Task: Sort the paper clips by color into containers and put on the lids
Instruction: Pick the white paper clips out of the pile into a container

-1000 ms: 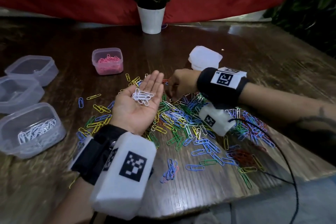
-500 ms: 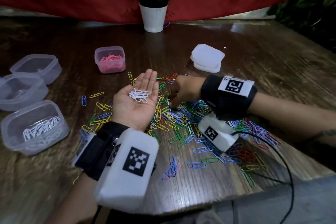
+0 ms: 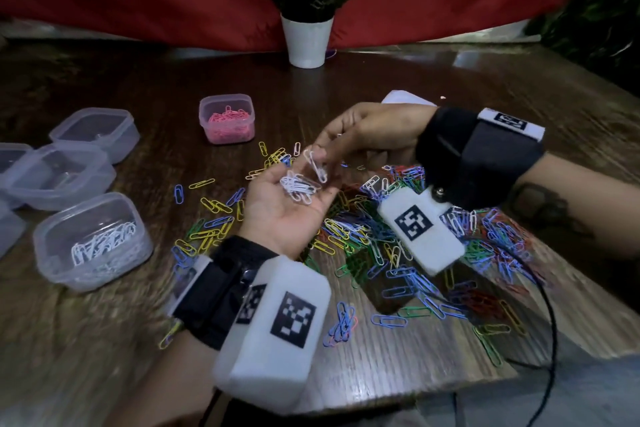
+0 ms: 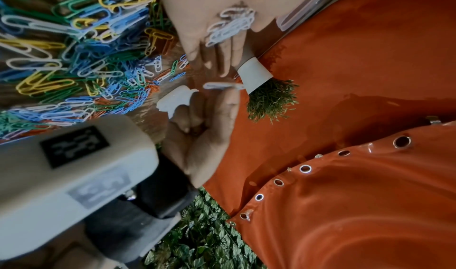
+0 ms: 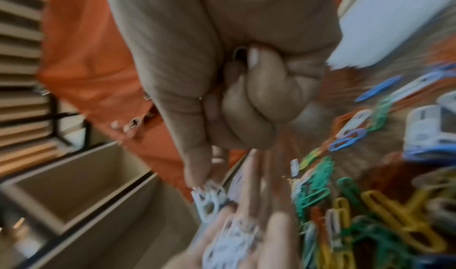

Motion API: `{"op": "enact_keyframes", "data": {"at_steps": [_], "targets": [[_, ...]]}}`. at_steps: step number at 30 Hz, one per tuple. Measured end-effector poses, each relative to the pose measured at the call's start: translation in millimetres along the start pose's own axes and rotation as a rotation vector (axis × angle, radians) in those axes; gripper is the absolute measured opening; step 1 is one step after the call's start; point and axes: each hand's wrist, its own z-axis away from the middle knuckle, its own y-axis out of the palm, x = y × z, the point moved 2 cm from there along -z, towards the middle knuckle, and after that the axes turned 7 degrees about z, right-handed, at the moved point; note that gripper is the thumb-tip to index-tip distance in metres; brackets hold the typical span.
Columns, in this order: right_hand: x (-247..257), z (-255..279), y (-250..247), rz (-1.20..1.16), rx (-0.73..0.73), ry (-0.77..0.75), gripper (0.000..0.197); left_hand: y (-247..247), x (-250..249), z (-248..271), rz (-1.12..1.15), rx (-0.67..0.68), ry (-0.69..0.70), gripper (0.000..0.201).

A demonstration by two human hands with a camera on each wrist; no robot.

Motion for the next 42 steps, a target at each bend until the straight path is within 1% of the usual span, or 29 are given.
{"op": "enact_keyframes", "data": {"at_steps": [1, 2, 4, 5, 6, 7, 8, 10, 11, 12, 14, 16, 18, 20, 22, 24, 28, 30, 32, 33, 35, 38, 40, 42], "targets": [[4.4, -0.9, 1.6, 0.039, -0.022, -0.024, 0.014, 0.3, 1.3, 0.1, 0.009, 0.013, -0.008, 0.041], [7.3, -0.1, -0.5, 0.083, -0.082, -0.05, 0.017, -0.2, 1.7, -0.6, 0.015, 0.026, -0.017, 0.041], [7.1, 5.3, -16.4, 0.194, -0.294, -0.086, 0.014, -2.0, 0.1, -2.1, -0.004, 0.047, -0.033, 0.042], [2.3, 8.1, -28.5, 0.251, -0.39, -0.076, 0.01, -3.3, -1.1, -3.3, -0.008, 0.048, -0.034, 0.043], [-4.2, 11.1, -39.0, 0.331, -0.447, -0.051, 0.006, -4.3, -2.0, -4.6, -0.003, 0.046, -0.032, 0.043], [-13.1, 12.3, -47.4, 0.454, -0.464, -0.016, 0.006, -5.5, -2.3, -5.5, 0.011, 0.04, -0.029, 0.043], [-22.7, 12.1, -51.2, 0.597, -0.439, 0.029, 0.008, -6.6, -2.2, -5.9, 0.031, 0.027, -0.027, 0.043], [-42.5, 8.7, -49.1, 0.845, -0.35, 0.104, 0.011, -7.8, -1.4, -6.4, 0.076, -0.028, -0.036, 0.041], [-50.9, 5.4, -45.6, 0.908, -0.31, 0.117, 0.019, -9.0, -1.7, -6.8, 0.082, -0.053, -0.042, 0.041], [-57.5, 1.6, -42.5, 0.903, -0.28, 0.12, 0.024, -10.5, -2.1, -7.6, 0.078, -0.067, -0.048, 0.043], [-64.5, -6.6, -38.3, 0.876, -0.254, 0.099, 0.027, -13.0, -2.9, -8.7, 0.07, -0.075, -0.066, 0.043], [-65.8, -14.8, -38.1, 0.913, -0.244, 0.075, 0.024, -13.7, -2.5, -8.6, 0.078, -0.058, -0.089, 0.033], [-63.9, -19.6, -38.0, 0.957, -0.204, 0.09, 0.021, -13.4, -1.4, -8.5, 0.09, -0.031, -0.093, 0.025], [-63.4, -21.5, -38.1, 0.957, -0.154, 0.126, 0.02, -14.6, -1.7, -9.3, 0.107, -0.024, -0.096, 0.025], [-64.6, -19.7, -39.6, 0.918, -0.136, 0.139, 0.02, -15.4, -2.3, -9.0, 0.114, -0.026, -0.095, 0.024], [-66.2, -14.7, -43.0, 0.866, -0.144, 0.133, 0.018, -15.0, -2.6, -8.1, 0.11, -0.027, -0.09, 0.023], [-65.4, -7.0, -44.9, 0.724, -0.227, 0.146, 0.016, -14.1, -1.6, -7.6, 0.097, -0.037, -0.074, 0.022], [-64.5, -8.4, -38.7, 0.709, -0.24, 0.17, 0.014, -14.3, -0.8, -7.2, 0.085, -0.049, -0.073, 0.022], [-63.9, -10.4, -32.0, 0.69, -0.257, 0.225, 0.009, -14.7, -1.0, -7.2, 0.088, -0.049, -0.079, 0.021], [-63.7, -11.5, -29.0, 0.676, -0.261, 0.26, 0.012, -14.7, -1.5, -7.2, 0.097, -0.046, -0.08, 0.021], [-62.0, -13.1, -23.6, 0.703, -0.264, 0.32, 0.025, -14.3, -2.1, -7.2, 0.107, -0.045, -0.078, 0.021], [-54.7, -17.2, -16.2, 0.819, -0.273, 0.352, 0.027, -12.7, -1.3, -6.4, 0.083, -0.048, -0.072, 0.021], [-49.1, -18.2, -13.1, 0.778, -0.259, 0.364, 0.036, -12.5, -1.9, -6.3, 0.08, -0.052, -0.073, 0.021], [-47.2, -15.9, -16.3, 0.688, -0.248, 0.375, 0.036, -13.6, -2.7, -7.8, 0.104, -0.073, -0.066, 0.02]]}}
